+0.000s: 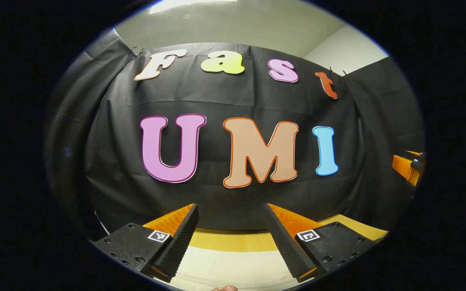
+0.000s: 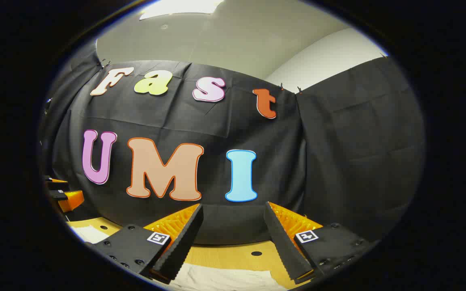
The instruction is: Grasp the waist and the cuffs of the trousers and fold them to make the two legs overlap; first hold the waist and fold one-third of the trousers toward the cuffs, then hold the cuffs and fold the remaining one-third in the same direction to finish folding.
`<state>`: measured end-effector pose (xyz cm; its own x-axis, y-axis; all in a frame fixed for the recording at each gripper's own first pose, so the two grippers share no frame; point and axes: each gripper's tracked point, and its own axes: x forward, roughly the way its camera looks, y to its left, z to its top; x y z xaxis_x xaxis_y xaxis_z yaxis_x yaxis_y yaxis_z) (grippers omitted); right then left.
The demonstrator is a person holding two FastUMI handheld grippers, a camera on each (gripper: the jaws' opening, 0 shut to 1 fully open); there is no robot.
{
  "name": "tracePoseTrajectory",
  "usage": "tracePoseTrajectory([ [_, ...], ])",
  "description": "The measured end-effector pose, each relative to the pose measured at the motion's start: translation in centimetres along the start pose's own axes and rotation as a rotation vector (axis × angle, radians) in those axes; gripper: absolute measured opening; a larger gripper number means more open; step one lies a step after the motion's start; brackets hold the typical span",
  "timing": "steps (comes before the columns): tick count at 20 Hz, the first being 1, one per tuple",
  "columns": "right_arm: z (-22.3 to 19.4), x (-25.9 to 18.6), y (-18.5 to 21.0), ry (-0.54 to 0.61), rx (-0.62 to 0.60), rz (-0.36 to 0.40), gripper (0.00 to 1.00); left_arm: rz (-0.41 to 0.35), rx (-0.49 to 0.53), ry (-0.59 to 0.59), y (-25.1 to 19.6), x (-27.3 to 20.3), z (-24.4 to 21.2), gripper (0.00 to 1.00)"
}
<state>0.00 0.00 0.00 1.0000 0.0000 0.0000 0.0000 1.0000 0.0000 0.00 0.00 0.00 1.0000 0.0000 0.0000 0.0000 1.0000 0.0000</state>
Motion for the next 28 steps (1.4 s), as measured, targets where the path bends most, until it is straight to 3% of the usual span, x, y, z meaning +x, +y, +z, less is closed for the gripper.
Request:
tracePoseTrajectory([
  [11,-0.4,0.1,1.8,0.007,0.002,0.025,0.96,0.027,0.028,-0.012,2.1,-0.5,-0.1,0.98],
  [28,-2.0,-0.8,3.6,0.032,0.017,0.073,0.96,0.143,0.083,-0.002,8.8,-4.0,-0.7,0.98],
])
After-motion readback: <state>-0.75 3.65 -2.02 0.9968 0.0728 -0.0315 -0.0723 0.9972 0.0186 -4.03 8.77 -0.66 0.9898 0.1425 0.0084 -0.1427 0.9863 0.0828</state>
